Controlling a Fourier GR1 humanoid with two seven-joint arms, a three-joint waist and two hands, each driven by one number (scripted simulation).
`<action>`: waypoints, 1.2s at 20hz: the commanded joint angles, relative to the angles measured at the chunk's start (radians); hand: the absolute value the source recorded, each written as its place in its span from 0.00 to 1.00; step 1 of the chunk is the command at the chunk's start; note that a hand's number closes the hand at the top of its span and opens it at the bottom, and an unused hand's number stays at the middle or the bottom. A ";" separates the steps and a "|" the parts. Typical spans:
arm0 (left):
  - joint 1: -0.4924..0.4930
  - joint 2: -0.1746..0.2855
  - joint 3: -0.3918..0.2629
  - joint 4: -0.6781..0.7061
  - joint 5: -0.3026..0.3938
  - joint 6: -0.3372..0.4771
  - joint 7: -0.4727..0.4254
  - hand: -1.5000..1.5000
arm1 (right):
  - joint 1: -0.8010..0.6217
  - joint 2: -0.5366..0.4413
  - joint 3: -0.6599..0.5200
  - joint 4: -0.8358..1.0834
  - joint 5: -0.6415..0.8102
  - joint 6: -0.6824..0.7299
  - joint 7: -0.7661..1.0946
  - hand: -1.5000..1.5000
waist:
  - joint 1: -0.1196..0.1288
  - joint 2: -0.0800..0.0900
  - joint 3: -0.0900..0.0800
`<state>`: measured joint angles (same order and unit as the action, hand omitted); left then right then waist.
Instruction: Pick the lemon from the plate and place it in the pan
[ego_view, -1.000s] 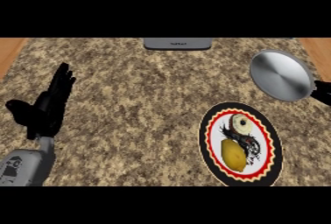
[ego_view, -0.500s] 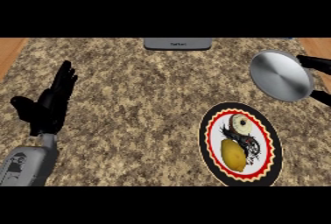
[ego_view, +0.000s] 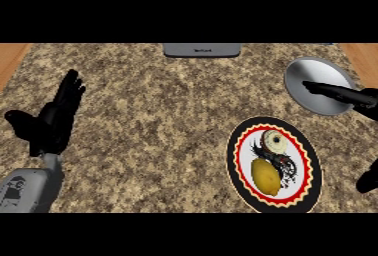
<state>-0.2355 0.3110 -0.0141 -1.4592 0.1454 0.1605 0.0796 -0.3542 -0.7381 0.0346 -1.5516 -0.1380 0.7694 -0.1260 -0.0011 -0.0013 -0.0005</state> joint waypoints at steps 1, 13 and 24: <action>0.039 -0.060 -0.027 -0.018 -0.053 0.036 -0.042 0.50 | 0.043 0.034 0.006 -0.112 0.018 0.003 0.102 0.00 | -0.002 -0.001 0.000; 0.033 -0.061 0.043 0.070 -0.051 -0.050 -0.111 0.50 | 0.061 0.157 0.030 -0.068 0.223 -0.010 0.206 0.00 | 0.001 0.002 0.000; -0.018 -0.081 0.071 0.064 -0.090 -0.057 -0.059 0.50 | 0.106 0.211 0.069 -0.060 0.387 0.092 0.077 0.00 | -0.002 0.001 0.000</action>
<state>-0.2260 0.2493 0.0445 -1.4573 0.0729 0.1070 0.0632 -0.2807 -0.5420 0.0961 -1.5625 0.2192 0.8256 -0.0491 0.0017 0.0003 0.0002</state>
